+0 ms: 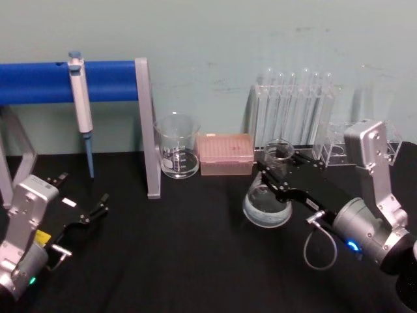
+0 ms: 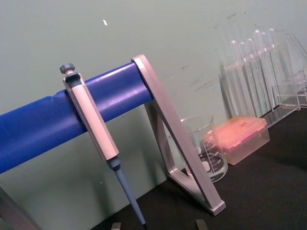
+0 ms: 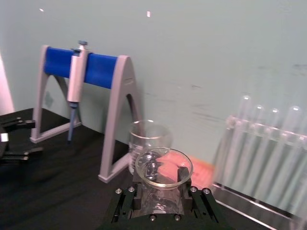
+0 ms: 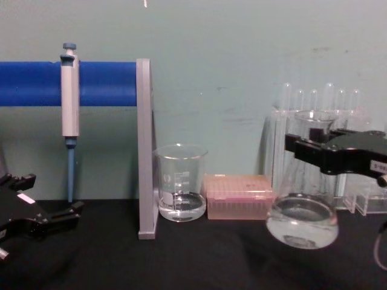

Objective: Grasp the erlenmeyer flask with one hand, shake it three times, then place it back.

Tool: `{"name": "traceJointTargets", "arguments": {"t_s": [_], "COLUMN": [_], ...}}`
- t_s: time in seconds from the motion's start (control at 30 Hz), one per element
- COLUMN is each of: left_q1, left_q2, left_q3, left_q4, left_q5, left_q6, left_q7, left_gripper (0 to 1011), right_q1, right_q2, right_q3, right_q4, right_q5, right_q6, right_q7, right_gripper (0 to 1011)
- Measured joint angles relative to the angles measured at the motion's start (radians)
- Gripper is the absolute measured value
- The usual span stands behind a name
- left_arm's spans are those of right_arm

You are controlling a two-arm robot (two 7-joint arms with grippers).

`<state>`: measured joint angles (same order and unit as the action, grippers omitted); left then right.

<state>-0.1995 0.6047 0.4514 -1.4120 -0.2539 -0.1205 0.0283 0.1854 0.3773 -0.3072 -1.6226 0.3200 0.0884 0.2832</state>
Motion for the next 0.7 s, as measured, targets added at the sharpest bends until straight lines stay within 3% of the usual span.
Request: {"name": "traceJointTargets", "arguments": {"t_s": [0.27,0.7], "left_q1": [0.000,0.000], "left_q2": [0.000,0.000], "left_q3": [0.000,0.000], "left_q4": [0.000,0.000], "left_q5": [0.000,0.000], "left_q6": [0.000,0.000], "left_q7": [0.000,0.000], "left_gripper": [1001,1001], "right_q1": [-0.025,-0.033], "right_q2": [-0.005,-0.023], "right_q3": [0.042,0.068], "right_q4": [-0.012,-0.015], "right_q5": [-0.018,-0.039], "right_q6": [0.008,0.017], "right_q7": [-0.023,-0.025], "right_gripper": [457,457]}}
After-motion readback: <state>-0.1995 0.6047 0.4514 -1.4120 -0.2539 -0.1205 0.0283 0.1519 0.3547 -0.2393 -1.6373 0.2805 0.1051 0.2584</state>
